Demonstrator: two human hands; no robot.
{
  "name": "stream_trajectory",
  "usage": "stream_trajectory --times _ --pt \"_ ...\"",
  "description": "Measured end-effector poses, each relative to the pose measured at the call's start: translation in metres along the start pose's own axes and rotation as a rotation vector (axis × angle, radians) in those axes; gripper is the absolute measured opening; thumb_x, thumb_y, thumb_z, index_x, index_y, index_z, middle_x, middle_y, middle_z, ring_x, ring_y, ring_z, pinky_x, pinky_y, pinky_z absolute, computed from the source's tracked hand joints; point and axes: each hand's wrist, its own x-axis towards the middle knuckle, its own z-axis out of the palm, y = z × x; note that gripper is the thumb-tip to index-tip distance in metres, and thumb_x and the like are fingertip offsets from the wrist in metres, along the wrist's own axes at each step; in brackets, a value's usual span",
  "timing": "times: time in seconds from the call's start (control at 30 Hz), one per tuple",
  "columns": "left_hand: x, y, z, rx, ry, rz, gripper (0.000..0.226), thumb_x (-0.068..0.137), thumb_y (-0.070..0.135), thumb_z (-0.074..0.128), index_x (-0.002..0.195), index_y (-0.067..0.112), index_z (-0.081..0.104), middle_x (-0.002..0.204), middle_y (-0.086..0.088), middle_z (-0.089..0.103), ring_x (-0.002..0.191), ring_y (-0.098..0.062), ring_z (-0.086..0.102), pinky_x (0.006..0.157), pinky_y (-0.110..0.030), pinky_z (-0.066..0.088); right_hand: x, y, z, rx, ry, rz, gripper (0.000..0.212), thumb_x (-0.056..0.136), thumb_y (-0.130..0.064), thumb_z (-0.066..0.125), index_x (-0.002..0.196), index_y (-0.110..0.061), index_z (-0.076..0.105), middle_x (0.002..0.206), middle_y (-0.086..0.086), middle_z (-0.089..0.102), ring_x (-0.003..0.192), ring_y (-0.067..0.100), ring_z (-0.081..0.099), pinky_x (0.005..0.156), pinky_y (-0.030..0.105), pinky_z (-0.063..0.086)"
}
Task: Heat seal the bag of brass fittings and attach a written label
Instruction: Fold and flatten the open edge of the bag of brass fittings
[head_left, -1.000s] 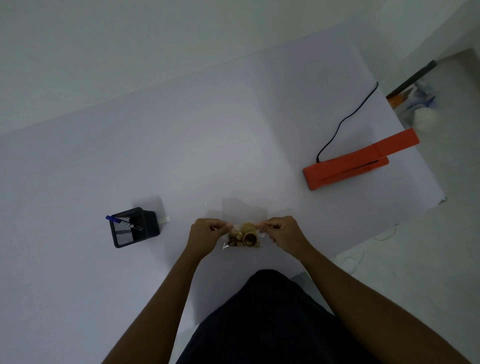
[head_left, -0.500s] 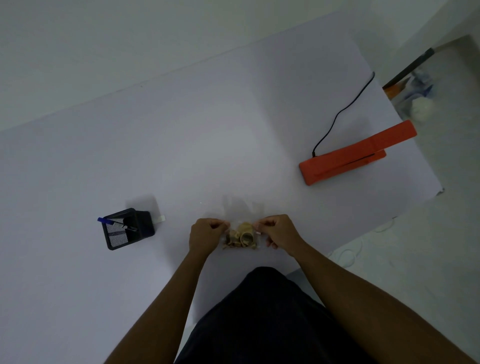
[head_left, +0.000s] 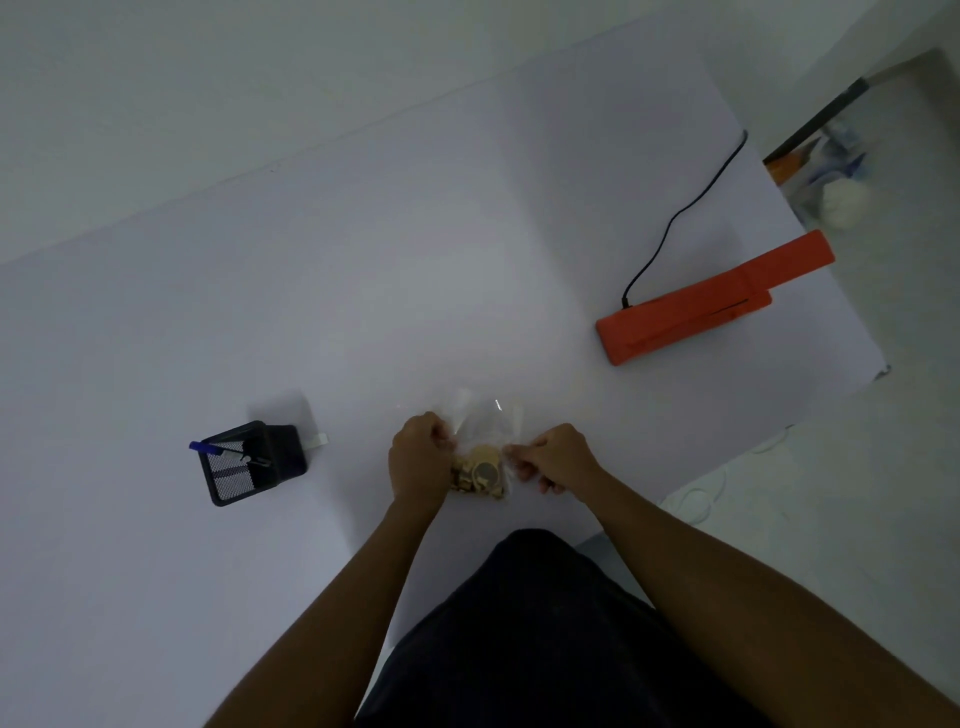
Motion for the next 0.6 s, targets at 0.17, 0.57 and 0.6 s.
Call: stream_trajectory --times 0.17,0.57,0.6 --pt "-0.002 0.005 0.007 0.213 -0.117 0.25 0.024 0.085 0.005 0.063 0.105 0.013 0.072 0.104 -0.005 0.067 0.09 -0.025 0.064 0.072 -0.032 0.052 -0.002 0.007 -0.002 0.055 -0.008 -0.013 0.05 0.082 -0.05 0.078 0.074 -0.001 0.078 0.068 0.008 0.077 0.041 0.017 0.059 0.04 0.021 0.043" --pt "-0.041 0.008 0.028 0.731 -0.201 0.524 0.069 0.088 0.076 0.032 0.14 0.032 0.04 0.139 -0.023 0.042 0.115 -0.043 0.044 0.088 -0.05 0.045 0.005 -0.012 -0.011 0.502 0.073 -0.224 0.036 0.101 -0.025 0.06 0.089 0.006 0.074 0.079 0.021 0.074 0.062 0.026 0.069 0.056 0.031 0.055" --pt "-0.043 0.01 0.029 0.729 -0.205 0.499 0.073 0.088 0.078 0.025 0.144 0.033 0.037 0.143 -0.023 0.038 0.122 -0.045 0.04 0.094 -0.052 0.041 0.004 -0.017 -0.009 0.557 0.035 -0.218 0.036 0.101 -0.025 0.059 0.093 0.006 0.074 0.083 0.022 0.075 0.07 0.029 0.071 0.062 0.033 0.058"
